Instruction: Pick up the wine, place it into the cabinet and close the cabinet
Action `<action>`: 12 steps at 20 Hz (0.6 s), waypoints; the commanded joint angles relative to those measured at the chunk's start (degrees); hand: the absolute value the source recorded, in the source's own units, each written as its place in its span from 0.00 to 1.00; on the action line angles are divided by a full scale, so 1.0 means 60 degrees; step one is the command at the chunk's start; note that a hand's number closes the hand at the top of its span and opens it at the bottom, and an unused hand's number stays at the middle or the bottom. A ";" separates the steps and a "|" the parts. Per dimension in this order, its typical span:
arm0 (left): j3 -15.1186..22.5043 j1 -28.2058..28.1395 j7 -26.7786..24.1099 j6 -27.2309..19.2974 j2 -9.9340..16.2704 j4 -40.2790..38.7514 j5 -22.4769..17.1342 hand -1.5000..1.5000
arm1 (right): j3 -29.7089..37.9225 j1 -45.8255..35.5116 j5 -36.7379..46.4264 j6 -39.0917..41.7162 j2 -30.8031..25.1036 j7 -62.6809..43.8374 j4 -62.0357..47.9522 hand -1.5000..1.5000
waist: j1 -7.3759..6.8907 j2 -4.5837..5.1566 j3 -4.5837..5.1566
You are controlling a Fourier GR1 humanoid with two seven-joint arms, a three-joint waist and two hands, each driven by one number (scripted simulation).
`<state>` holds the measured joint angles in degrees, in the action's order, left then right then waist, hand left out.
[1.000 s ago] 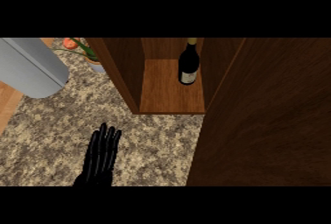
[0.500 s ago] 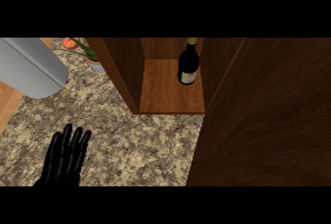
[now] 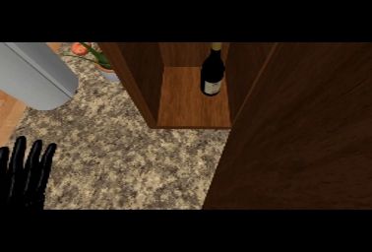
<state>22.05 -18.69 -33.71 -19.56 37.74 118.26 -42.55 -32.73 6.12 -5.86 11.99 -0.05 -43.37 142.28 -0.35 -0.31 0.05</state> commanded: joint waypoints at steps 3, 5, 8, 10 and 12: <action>-0.1568 -0.0260 0.0135 0.1308 0.0479 -0.0728 -0.1018 0.00 | -0.2326 0.0085 0.0965 -0.0496 0.0008 -0.0128 0.0800 1.00 | 0.0089 -0.0009 0.0006; -0.1799 -0.0271 0.0555 0.1112 0.0658 -0.0106 -0.1065 0.00 | -0.2527 -0.0865 0.0984 -0.1384 0.0008 -0.0851 0.0954 1.00 | 0.0018 0.0005 0.0008; -0.2311 -0.0716 0.0702 0.1286 0.0959 0.0288 -0.1276 0.00 | -0.3456 -0.1016 0.1741 -0.1991 0.0002 -0.0424 0.0567 1.00 | 0.0004 -0.0037 0.0006; -0.2283 -0.0745 0.0290 0.2096 0.0859 -0.0611 -0.1115 0.00 | -0.3896 -0.0501 0.1799 -0.2154 -0.0007 0.0230 0.0135 1.00 | 0.0063 -0.0038 0.0008; -0.2623 -0.0765 0.0474 0.2149 0.1023 -0.0502 -0.1419 0.00 | -0.3956 -0.1521 0.1806 -0.3049 -0.0011 -0.0334 0.0018 1.00 | -0.0042 -0.0054 0.0032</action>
<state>8.98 -22.40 -31.50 -9.32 42.65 115.76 -49.45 -44.02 2.07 1.15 -1.13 -2.28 -43.30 140.83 -0.27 -0.52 0.14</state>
